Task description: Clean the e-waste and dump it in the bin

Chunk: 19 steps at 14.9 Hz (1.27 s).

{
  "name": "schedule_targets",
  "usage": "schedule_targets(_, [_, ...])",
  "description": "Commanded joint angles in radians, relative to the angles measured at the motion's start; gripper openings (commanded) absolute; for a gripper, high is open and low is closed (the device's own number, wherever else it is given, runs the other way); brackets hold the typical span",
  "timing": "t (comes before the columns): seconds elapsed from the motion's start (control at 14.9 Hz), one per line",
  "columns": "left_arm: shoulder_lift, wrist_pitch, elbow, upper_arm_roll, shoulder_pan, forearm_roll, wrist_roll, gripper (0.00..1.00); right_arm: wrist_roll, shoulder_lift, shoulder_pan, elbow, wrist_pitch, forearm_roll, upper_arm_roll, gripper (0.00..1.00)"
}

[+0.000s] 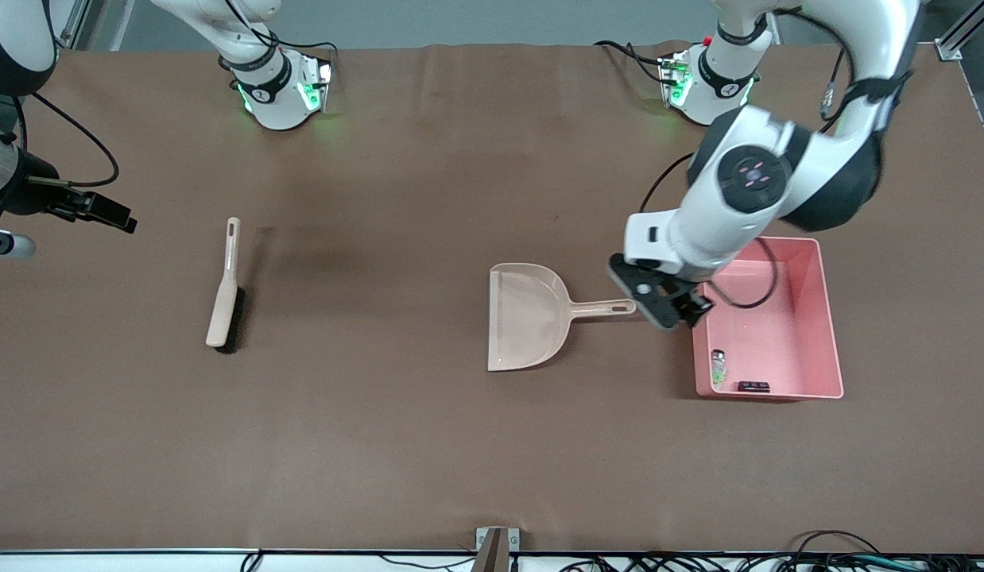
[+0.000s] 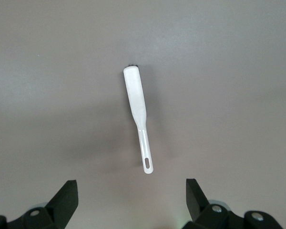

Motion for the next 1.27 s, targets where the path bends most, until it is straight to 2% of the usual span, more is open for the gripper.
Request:
schedule_targets(0.0, [-0.092,-0.075,0.010,0.106,-0.005,-0.029,-0.068,1.00,0.007,-0.023,-0.002,-0.015,-0.002,0.003,0.006,1.00])
schedule_targets(0.2, [-0.189,-0.114,0.012,0.203,-0.005,-0.032,-0.116,1.00,0.010,-0.021,-0.002,0.021,-0.001,0.004,0.006,1.00])
schedule_targets(0.54, [-0.295,-0.262,0.001,0.295,-0.002,-0.108,-0.247,1.00,0.009,-0.021,-0.003,0.051,0.007,0.001,0.006,1.00])
schedule_targets(0.8, [-0.355,-0.320,-0.016,0.308,0.011,-0.130,-0.345,1.00,0.009,-0.021,-0.003,0.064,-0.004,0.006,0.005,1.00])
schedule_targets(1.2, [-0.381,-0.348,-0.030,0.312,0.018,-0.147,-0.453,1.00,0.001,-0.023,-0.002,0.063,-0.007,0.007,0.003,1.00])
